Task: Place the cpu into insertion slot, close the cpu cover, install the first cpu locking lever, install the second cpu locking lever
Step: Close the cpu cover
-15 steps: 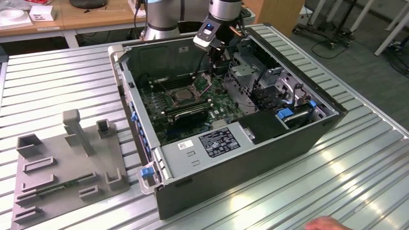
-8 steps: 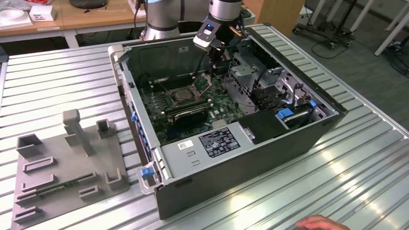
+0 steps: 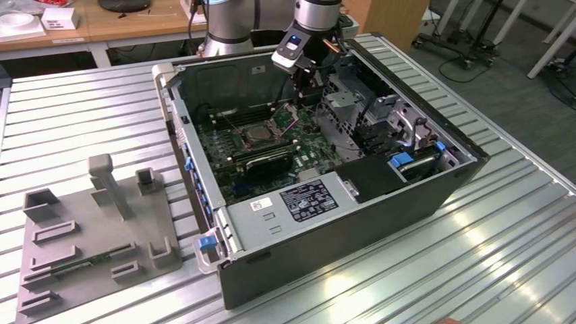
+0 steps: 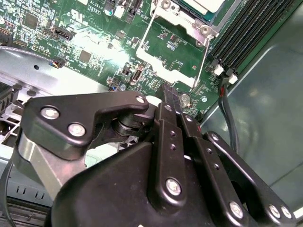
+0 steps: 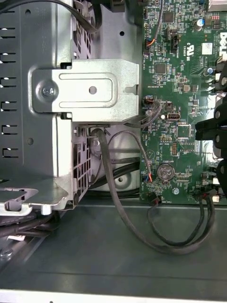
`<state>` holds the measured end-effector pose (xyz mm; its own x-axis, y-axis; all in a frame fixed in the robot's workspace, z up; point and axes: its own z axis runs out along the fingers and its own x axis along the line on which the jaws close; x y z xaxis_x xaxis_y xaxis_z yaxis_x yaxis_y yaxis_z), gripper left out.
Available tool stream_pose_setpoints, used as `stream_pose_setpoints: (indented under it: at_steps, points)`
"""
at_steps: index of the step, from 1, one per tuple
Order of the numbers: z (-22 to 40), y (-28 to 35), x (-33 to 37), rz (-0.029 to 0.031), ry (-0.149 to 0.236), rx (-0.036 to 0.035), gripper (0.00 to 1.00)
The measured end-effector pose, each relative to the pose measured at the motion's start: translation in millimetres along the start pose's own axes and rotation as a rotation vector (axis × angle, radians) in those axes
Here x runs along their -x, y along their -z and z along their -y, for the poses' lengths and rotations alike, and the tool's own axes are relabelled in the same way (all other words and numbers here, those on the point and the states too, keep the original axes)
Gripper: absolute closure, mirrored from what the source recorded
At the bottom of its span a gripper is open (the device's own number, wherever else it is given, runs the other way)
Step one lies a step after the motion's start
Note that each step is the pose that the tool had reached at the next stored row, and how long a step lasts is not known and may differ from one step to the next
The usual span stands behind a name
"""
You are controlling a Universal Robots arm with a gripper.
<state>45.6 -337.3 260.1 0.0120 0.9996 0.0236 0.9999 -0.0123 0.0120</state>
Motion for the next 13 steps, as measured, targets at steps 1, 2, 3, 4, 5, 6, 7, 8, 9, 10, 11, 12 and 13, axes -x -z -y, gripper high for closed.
stream_pose_setpoints:
  at_steps: [1,2,3,4,5,6,7,8,9,10,11,12,13]
  points:
    - [0.0,0.0,0.0,0.0,0.0,0.0,0.89]
    - [0.0,0.0,0.0,0.0,0.0,0.0004,0.89]
    - [0.1,-0.1,0.0,-0.0002,0.0,0.0018,0.89]
    - [0.0,-0.1,0.0,-0.0002,0.0,0.0038,0.89]
    - [0.0,-0.1,0.0,-0.0002,0.0,0.006,0.89]
    - [0.0,-0.1,0.0,-0.0001,0.0,0.0081,0.89]
    - [0.0,-0.1,0.0,-0.0001,0.0,0.0101,0.89]
    - [0.0,-0.2,0.0,-0.0002,0.0,0.012,0.89]
    - [0.0,-0.3,0.0,-0.0002,0.0,0.0135,0.89]
    - [0.0,-0.3,0.0,-0.0002,0.0,0.0148,0.89]
    - [0.0,-0.4,0.0,-0.0002,0.0,0.0164,0.89]
    - [0.0,-0.5,0.0,-0.0003,0.0,0.018,0.89]
    - [0.0,-0.5,0.0,-0.0002,0.001,0.0191,0.89]
